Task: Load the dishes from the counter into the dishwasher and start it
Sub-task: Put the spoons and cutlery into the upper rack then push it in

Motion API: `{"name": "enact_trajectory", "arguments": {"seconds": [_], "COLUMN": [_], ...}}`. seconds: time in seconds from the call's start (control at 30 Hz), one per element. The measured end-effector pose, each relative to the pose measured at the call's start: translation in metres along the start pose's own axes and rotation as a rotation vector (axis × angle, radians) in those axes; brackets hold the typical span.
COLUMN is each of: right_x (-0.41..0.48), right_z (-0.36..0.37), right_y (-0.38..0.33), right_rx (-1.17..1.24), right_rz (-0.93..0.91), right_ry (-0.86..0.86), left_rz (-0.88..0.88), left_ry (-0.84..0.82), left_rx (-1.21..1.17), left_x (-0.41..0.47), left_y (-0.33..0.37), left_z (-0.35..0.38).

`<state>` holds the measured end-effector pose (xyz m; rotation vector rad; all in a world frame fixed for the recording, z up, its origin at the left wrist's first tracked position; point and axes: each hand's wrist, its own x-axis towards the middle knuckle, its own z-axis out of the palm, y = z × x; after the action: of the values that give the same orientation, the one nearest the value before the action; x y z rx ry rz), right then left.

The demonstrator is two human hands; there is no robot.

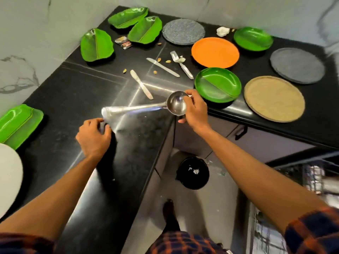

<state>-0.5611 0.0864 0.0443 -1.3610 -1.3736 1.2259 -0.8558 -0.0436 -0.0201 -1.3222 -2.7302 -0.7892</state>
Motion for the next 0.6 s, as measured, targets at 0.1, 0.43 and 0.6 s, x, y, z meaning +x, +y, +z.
{"name": "enact_trajectory", "arguments": {"seconds": [0.1,0.43,0.6], "right_x": [-0.012,-0.092,-0.155], "right_z": [-0.065,-0.323,-0.439], "right_y": [0.0,0.034,0.083], "right_rx": [0.088,0.055,-0.049], "right_rz": [0.046,-0.025,-0.012], "right_ry": [0.116,0.369,0.498], "left_rz": [0.017,0.218,0.454], "left_ry": [0.053,-0.098,-0.262], "left_rx": [-0.069,-0.384,-0.428], "left_x": [-0.027,-0.153,-0.243], "left_y": [0.023,0.186,0.291], "left_z": [-0.001,0.04,0.072]}}
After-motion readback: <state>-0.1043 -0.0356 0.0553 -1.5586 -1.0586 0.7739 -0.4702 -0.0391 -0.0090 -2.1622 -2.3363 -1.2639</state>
